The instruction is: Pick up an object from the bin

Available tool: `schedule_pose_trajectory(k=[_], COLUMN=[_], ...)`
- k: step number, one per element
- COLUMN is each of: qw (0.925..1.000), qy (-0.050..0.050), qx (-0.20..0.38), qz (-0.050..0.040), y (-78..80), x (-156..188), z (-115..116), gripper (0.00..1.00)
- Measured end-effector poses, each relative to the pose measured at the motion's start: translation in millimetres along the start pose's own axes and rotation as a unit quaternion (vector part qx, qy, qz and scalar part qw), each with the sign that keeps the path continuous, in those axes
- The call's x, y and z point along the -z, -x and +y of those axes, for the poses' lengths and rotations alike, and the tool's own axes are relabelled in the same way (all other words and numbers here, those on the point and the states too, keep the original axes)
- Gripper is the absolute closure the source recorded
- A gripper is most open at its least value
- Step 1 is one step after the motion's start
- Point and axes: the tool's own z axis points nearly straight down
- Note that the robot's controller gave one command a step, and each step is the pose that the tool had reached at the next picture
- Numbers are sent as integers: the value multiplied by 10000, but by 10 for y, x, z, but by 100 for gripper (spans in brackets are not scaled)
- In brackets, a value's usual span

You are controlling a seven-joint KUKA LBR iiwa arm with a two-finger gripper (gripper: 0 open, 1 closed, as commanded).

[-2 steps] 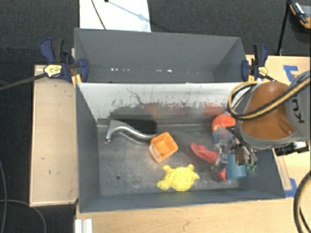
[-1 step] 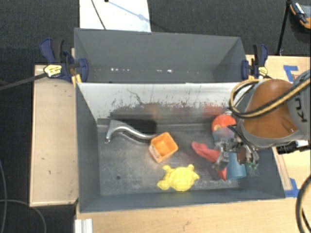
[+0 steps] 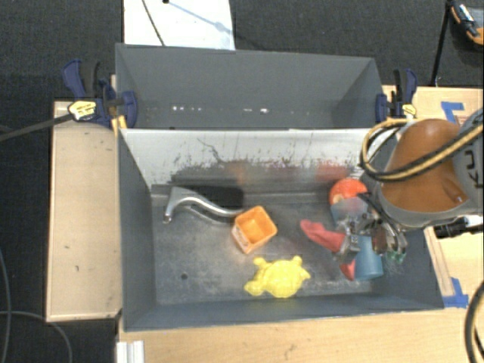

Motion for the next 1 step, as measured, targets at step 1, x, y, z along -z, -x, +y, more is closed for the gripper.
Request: schedule_pose_trajectory(k=[1], qw=[10000], qy=[1], qx=[5], qz=[-18], y=[8], x=[161], z=[1], gripper=[100])
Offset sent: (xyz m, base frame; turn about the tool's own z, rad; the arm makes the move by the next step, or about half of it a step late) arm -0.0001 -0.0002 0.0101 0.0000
